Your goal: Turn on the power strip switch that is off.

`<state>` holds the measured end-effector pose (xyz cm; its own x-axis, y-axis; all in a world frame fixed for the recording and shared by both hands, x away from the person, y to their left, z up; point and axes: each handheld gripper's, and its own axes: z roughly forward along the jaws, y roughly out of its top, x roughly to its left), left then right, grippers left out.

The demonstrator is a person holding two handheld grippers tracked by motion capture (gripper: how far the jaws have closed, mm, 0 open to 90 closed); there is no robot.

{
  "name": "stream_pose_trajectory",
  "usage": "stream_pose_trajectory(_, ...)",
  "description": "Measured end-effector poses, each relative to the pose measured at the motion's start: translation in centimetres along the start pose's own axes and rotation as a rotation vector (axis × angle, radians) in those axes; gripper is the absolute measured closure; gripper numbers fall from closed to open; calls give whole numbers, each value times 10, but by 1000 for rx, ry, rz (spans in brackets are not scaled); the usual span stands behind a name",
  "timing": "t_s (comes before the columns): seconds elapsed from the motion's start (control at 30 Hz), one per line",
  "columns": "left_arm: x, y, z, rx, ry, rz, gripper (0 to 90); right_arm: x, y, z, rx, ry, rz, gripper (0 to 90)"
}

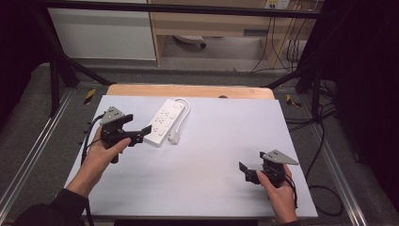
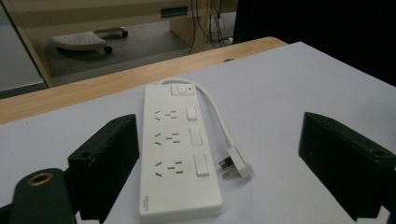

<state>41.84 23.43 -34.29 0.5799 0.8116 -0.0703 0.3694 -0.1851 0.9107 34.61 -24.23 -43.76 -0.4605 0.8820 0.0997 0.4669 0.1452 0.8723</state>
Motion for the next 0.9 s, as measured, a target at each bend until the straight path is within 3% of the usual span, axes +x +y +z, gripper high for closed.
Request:
stream_pose_trajectory(0.47, -3, 18, 25, 0, 23, 14, 300, 0, 1, 0, -5, 4, 2, 48)
stream_pose_trajectory(0.9, -8, 23, 40, 46, 42, 43, 501, 0, 1, -1, -4, 4, 2, 49)
